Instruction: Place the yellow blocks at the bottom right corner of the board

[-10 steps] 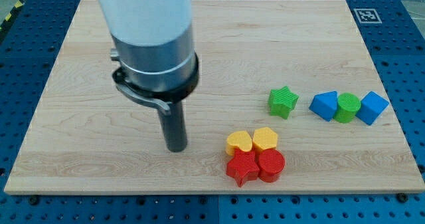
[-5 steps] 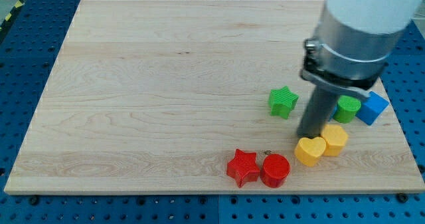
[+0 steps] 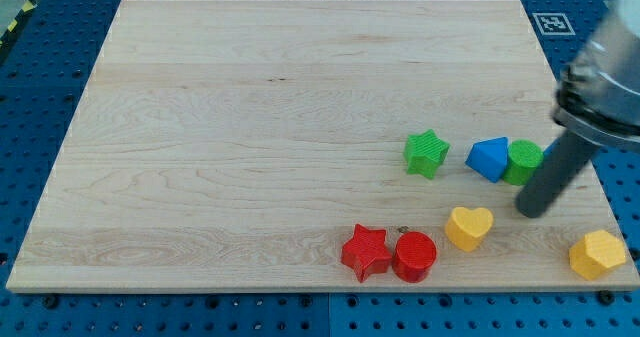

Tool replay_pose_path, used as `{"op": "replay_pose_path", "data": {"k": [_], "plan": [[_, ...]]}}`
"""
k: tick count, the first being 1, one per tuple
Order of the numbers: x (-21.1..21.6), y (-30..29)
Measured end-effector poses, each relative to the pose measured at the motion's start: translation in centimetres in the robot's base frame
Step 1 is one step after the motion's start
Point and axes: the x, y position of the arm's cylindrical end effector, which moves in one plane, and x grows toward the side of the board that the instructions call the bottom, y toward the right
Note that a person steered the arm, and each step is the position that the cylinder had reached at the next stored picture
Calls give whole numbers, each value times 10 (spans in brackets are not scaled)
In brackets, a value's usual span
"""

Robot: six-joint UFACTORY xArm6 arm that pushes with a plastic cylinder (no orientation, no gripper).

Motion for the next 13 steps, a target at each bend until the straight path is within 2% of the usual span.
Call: {"op": "replay_pose_path", "data": {"k": [1,2,3,5,6,8,9,11,12,13], "plan": [[-19,-51],[-18,-97],[-7,-99],[34,-96],[38,-85],[48,-23],[65,-12],[27,-37],[4,-17],[3,11]]}}
